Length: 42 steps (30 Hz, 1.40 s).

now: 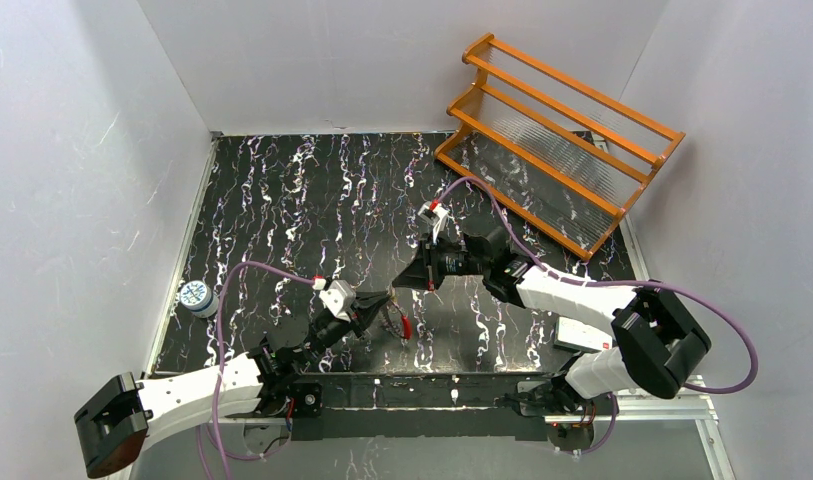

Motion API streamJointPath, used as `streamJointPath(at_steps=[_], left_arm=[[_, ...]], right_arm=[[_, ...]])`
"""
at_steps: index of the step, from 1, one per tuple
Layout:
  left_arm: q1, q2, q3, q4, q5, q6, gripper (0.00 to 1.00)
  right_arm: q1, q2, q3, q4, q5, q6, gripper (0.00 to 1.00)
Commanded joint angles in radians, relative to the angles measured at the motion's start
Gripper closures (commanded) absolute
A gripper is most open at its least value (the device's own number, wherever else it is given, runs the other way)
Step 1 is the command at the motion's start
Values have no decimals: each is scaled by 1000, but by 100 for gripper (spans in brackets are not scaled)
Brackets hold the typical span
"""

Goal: Put the keys on the keyring

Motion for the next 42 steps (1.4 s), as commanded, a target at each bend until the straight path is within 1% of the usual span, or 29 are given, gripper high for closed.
streamJointPath(at_steps=[1,29,42], left_arm=[[-5,-4,-10,38,-10,-6,100],[-6,-19,-19,40,-34,-21,100],[-6,-15,-16,38,-26,-24,100]], right_arm=[[3,-1,6,25,1,-8,99],[5,-4,-38,15,-36,-7,99],[8,-24,-15,45,-53,13,99]])
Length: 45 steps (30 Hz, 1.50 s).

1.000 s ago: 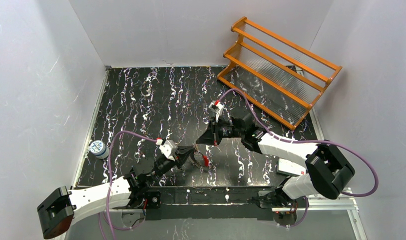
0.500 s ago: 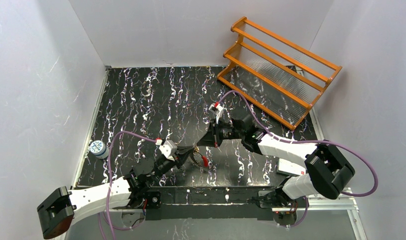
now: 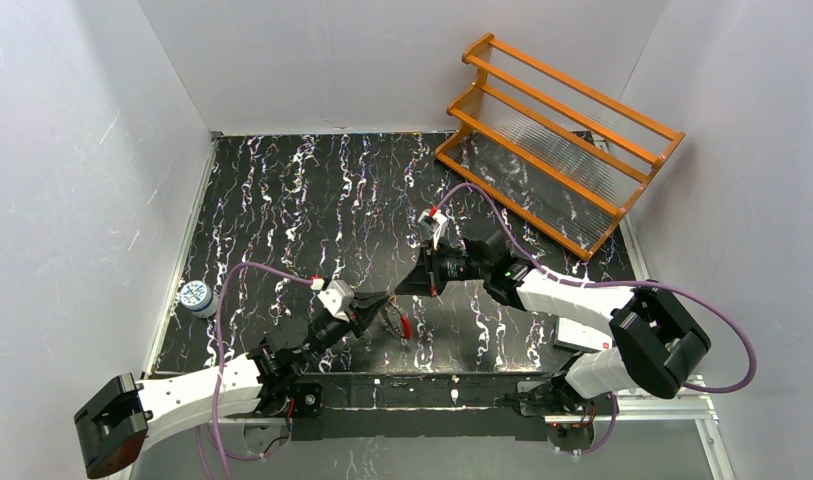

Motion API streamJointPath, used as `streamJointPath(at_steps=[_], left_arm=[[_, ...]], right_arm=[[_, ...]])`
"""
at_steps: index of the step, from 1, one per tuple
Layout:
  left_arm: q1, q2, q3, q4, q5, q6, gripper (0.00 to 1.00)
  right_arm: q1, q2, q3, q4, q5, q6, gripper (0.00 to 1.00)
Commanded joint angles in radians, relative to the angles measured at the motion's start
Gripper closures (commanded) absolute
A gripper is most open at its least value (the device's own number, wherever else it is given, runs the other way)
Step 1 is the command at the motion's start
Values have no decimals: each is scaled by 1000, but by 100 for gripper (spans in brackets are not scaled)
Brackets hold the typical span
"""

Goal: Put the keys on the keyring

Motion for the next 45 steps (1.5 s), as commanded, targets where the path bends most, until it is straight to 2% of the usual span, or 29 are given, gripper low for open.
streamJointPath(at_steps=[1,20,45], left_arm=[[-5,-5,-5,34,-11,-4,100],[-5,-5,-5,34,-5,-10,100],[-5,-9,-7,34,7,-11,100]], right_arm=[[8,-24,23,50,-24,10,99],[19,-14,30,84,-19,7,99],[16,34,48,16,40,13,99]])
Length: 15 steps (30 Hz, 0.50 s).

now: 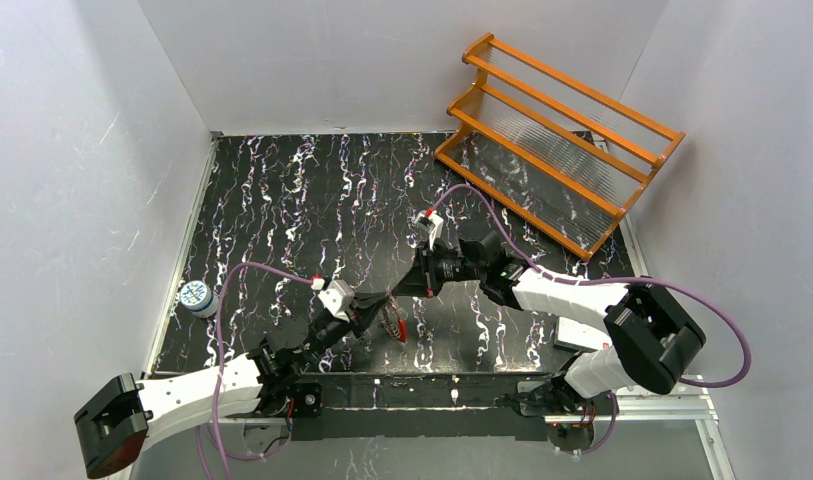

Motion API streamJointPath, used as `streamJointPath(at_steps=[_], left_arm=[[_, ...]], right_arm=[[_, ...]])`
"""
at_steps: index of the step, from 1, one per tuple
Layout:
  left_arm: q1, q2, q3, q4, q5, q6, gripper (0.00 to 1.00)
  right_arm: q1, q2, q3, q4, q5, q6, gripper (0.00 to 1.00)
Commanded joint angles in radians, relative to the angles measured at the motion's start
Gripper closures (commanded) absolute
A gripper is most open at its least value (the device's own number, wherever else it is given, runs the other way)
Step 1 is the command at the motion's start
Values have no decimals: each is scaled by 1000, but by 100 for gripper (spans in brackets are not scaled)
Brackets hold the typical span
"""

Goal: Put the keys on the keyring

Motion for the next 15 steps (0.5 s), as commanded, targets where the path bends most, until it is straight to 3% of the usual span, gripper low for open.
streamJointPath(at_steps=[1,15], left_arm=[[-5,-9,-6,37,6,-2,100],[-5,-9,-8,37,10,-3,100]], right_arm=[[1,4,34,10,24,3,99],[-29,1,56,11,8,26,99]])
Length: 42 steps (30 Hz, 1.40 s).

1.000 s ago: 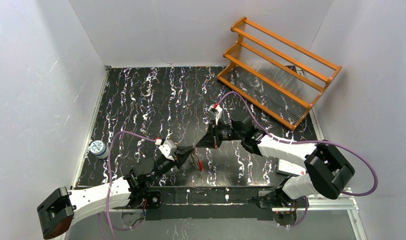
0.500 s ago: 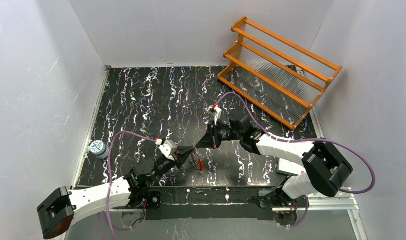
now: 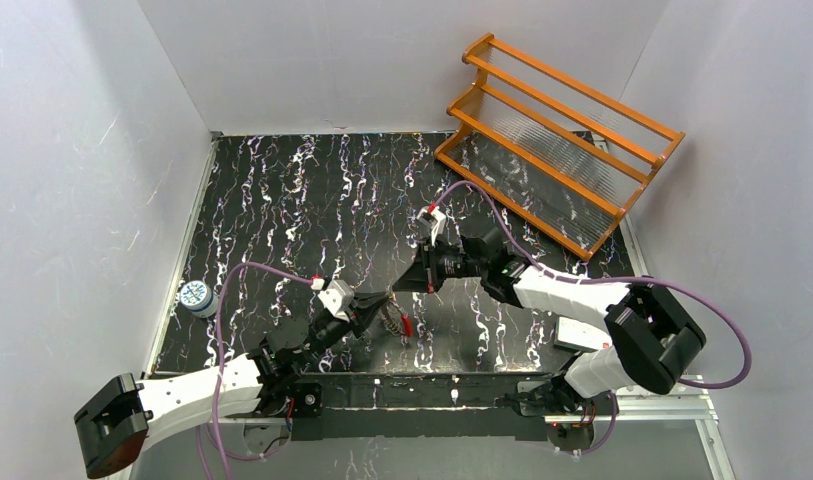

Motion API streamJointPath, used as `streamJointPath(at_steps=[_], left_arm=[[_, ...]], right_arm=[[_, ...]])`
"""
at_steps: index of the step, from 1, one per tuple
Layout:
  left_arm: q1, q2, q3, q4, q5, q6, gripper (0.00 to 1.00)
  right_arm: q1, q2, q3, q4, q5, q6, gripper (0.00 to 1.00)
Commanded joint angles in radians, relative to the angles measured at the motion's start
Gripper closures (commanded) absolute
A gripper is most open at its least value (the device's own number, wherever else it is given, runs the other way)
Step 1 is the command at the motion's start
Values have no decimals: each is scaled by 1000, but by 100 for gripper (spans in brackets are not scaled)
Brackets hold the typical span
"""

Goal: Put the keys on the keyring

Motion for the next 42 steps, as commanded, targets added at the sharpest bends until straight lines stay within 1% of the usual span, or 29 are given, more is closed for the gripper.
streamJointPath(at_steps=[1,10,19,22,27,35,42], left_arm=[[-5,-8,-7,40,11,-3,100],[-5,-8,-6,40,9,-4,100],[-6,-4,-9,40,-13,-14,100],[-5,-2,-9,41,-11,-11,100],[-7,-2,-8,41,-9,-8,100],[-6,-3,-8,42,-2,-7,100],[-6,-3,-7,42,-2,-7,100]], right_arm=[[-18,8,49,13,0,10,99],[-18,44,56,-27,-34,3,99],[-19,-58,32,-19,-28,-40,99],[-18,-79,39,-10,-56,-45,99],[-18,-48,57,-4,-96,-30,99],[-18,17,80,9,-92,-14,99],[-18,18,76,-3,-84,-15,99]])
